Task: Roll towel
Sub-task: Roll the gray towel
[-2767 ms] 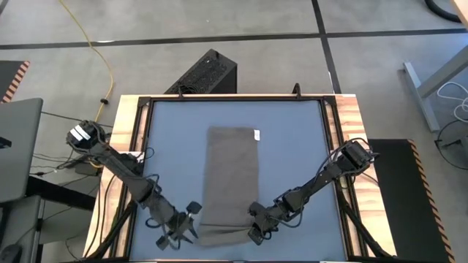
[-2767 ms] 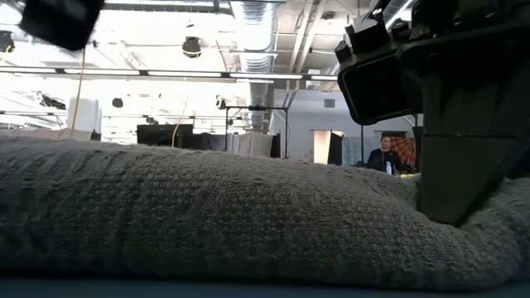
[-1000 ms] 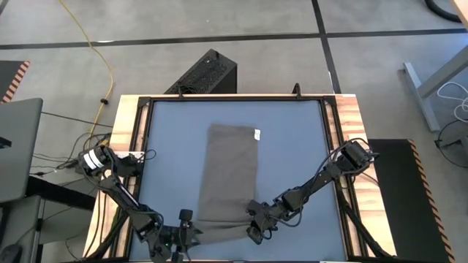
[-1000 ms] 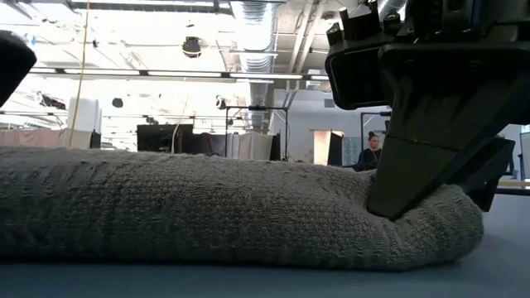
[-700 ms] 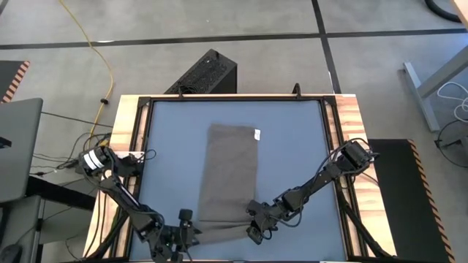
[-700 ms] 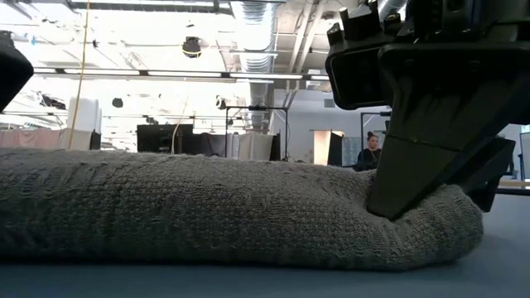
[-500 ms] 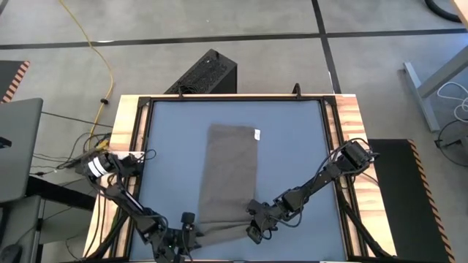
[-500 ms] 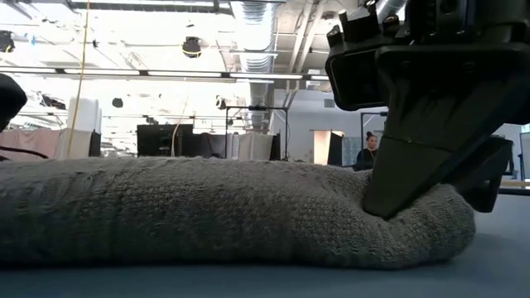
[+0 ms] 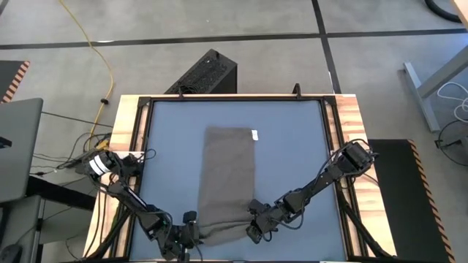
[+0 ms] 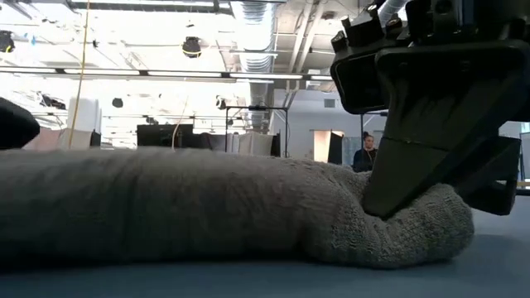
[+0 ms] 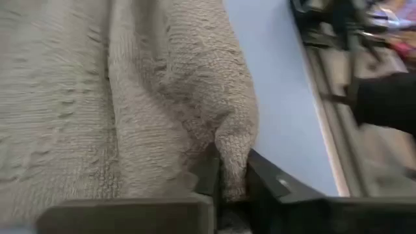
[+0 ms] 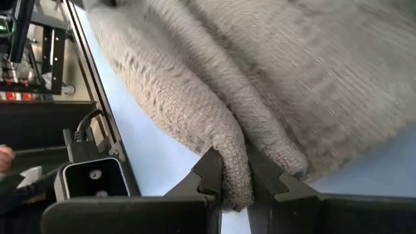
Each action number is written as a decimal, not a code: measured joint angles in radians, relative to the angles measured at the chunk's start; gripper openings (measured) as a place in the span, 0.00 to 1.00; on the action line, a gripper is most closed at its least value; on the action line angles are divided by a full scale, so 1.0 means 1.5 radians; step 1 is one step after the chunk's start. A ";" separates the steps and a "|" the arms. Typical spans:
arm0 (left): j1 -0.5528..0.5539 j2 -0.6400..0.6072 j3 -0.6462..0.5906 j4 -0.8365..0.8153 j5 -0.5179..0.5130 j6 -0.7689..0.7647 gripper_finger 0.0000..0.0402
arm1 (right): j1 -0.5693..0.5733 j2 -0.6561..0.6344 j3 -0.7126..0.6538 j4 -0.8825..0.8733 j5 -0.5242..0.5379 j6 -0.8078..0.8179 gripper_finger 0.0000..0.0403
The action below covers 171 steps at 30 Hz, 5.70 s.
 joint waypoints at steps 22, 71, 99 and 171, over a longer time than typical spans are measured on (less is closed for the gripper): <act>0.189 -0.064 -0.138 0.213 0.512 -0.149 0.02 | 0.048 0.001 0.000 0.037 -0.038 0.126 0.18; 0.246 -0.061 -0.139 0.235 0.589 -0.282 0.03 | 0.131 0.226 0.631 -0.685 0.236 -0.408 0.46; 0.245 -0.061 -0.139 0.234 0.596 -0.261 0.03 | 0.106 0.272 0.611 -0.667 0.149 -0.385 0.55; 0.044 0.072 0.456 -0.529 0.072 0.123 0.18 | -0.001 0.255 0.489 -0.510 -0.191 -0.277 0.12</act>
